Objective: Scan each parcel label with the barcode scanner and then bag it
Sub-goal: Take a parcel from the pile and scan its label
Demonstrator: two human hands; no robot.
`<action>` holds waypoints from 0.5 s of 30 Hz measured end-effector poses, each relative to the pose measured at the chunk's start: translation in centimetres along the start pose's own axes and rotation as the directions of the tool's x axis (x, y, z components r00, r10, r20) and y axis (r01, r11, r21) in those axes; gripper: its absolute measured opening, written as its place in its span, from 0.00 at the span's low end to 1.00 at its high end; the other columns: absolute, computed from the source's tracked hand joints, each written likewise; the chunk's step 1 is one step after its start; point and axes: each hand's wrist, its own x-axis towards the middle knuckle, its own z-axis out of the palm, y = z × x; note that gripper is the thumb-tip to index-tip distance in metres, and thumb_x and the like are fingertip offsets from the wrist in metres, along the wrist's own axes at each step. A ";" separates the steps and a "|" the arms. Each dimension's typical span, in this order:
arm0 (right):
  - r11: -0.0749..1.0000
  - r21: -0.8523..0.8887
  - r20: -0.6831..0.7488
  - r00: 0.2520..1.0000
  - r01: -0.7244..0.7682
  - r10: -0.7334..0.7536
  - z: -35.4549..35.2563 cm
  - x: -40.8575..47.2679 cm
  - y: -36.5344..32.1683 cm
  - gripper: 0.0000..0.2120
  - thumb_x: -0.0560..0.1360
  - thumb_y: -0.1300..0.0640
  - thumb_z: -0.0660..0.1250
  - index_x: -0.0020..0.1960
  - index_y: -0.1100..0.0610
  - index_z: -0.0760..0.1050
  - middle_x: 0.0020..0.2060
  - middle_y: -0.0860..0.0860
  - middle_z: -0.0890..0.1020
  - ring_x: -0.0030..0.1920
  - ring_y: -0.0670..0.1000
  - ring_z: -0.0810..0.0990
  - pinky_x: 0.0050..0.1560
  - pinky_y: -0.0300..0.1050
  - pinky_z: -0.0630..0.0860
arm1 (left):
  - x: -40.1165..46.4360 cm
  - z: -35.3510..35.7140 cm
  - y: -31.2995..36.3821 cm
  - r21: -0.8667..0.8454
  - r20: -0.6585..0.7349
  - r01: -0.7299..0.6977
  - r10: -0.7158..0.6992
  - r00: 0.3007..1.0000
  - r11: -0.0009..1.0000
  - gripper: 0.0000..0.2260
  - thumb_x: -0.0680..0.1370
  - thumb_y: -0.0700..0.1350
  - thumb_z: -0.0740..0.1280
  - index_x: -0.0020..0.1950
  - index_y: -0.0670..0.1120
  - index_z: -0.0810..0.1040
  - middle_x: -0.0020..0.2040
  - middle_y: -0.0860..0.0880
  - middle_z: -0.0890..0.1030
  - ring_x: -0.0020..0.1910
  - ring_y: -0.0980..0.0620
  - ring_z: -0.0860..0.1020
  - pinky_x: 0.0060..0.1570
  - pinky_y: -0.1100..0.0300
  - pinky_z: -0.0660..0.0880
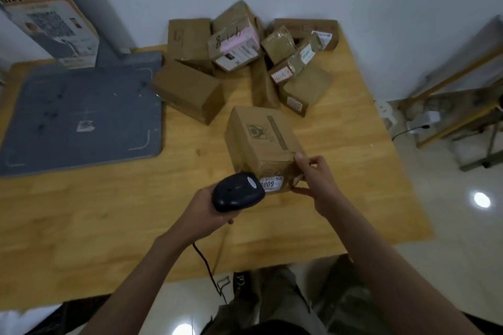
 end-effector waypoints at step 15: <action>0.986 -0.137 -0.063 0.995 -0.091 0.083 -1.5 -1.7 9.6 0.30 0.79 0.49 0.68 0.77 0.49 0.61 0.70 0.52 0.71 0.68 0.56 0.73 0.67 0.61 0.74 | 1.1 4.1 -2.3 0.007 -0.145 0.092 -0.090 0.985 0.996 0.05 0.73 0.43 0.75 0.47 0.48 0.82 0.45 0.43 0.86 0.44 0.49 0.84 0.46 0.43 0.82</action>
